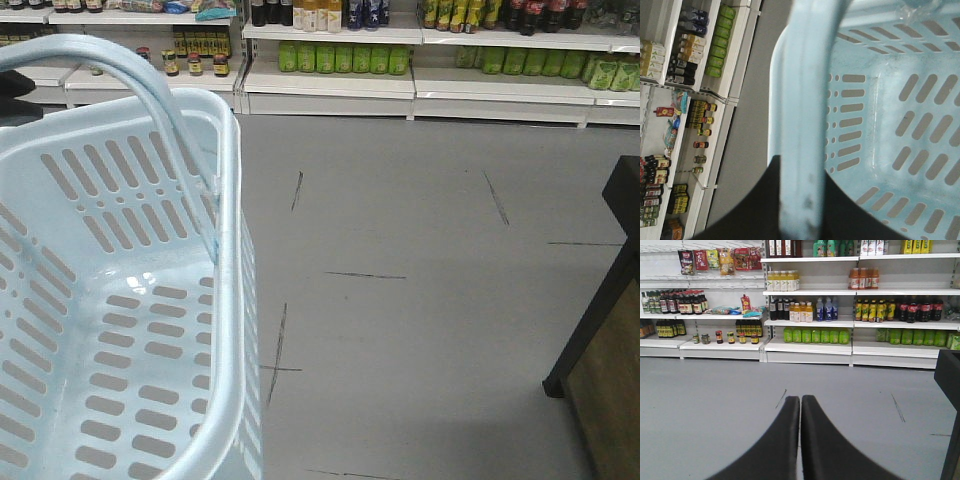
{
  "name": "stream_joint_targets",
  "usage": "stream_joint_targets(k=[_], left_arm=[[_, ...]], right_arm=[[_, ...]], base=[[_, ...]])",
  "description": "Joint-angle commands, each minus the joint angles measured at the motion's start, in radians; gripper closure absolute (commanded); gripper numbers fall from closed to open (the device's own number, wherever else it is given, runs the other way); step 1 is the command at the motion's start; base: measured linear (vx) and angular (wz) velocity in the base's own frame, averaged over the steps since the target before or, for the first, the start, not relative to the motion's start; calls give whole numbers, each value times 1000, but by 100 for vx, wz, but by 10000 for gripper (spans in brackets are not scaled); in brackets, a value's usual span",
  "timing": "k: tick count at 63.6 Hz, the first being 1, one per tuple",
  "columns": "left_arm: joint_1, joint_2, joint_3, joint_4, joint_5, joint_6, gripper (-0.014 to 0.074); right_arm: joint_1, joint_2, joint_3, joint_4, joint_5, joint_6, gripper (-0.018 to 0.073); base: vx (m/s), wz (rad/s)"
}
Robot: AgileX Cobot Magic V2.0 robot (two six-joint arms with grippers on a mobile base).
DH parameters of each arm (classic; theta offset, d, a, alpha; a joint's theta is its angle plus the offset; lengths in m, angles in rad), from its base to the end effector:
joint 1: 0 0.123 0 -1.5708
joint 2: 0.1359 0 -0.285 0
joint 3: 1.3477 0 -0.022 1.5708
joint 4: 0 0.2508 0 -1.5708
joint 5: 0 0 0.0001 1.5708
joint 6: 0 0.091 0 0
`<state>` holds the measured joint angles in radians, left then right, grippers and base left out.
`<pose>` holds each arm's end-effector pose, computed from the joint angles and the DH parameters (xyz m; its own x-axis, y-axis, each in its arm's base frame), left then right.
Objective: Pick three apples into basket with both arms
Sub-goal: 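Drive the base along the aisle carrying the basket in the left gripper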
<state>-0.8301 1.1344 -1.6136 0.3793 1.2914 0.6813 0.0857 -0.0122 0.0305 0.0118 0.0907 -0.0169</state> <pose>0.1455 -0.1111 0.4932 0.0528 0.9268 -0.3718 0.6672 0.2443 0.7037 0.0566 0.0050 0.1953 -0.0213 -0.0070 -0.9997 -0.0868 0.9962 -0.0051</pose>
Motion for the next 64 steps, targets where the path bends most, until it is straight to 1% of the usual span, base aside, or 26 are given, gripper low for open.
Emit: stream_joint_targets(k=[1,64], left_arm=[[-5,-19,-28,27,-43,-6,603],[-5,-19,-28,27,-43,-6,603]], right_arm=[[-5,10,10,-3,-77,-7,568],[-5,10,10,-3,-77,-7,568]], base=[[4,-3],[2,-1]])
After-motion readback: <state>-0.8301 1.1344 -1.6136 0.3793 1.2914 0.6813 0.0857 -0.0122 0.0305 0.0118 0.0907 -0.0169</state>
